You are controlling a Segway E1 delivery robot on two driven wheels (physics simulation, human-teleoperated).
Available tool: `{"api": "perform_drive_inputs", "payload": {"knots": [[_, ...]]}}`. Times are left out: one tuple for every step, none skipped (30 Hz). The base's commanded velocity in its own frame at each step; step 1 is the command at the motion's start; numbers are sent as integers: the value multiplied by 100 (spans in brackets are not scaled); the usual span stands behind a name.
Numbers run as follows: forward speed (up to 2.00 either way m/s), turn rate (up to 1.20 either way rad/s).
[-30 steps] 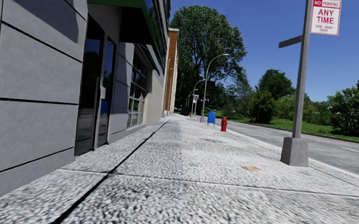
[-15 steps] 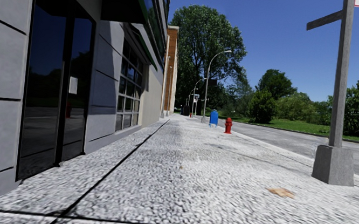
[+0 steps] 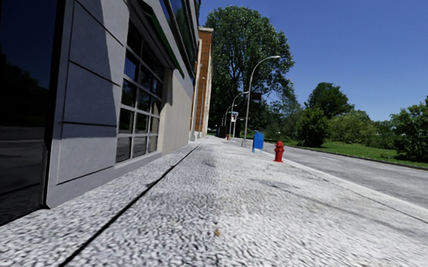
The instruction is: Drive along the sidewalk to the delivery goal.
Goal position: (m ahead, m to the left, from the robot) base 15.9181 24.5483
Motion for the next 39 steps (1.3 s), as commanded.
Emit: {"api": "perform_drive_inputs", "payload": {"knots": [[200, 0], [200, 0], [200, 0], [200, 0], [200, 0], [200, 0], [200, 0], [200, 0], [200, 0], [200, 0], [200, 0], [200, 0], [200, 0], [200, 0], [200, 0], [200, 0], [200, 0], [200, 0], [200, 0], [200, 0], [200, 0], [200, 0], [200, 0], [200, 0], [200, 0], [200, 0], [200, 0], [200, 0], [200, 0], [200, 0], [200, 0], [200, 0], [200, 0], [200, 0], [200, 0], [200, 0], [200, 0], [200, 0], [200, 0]]}}
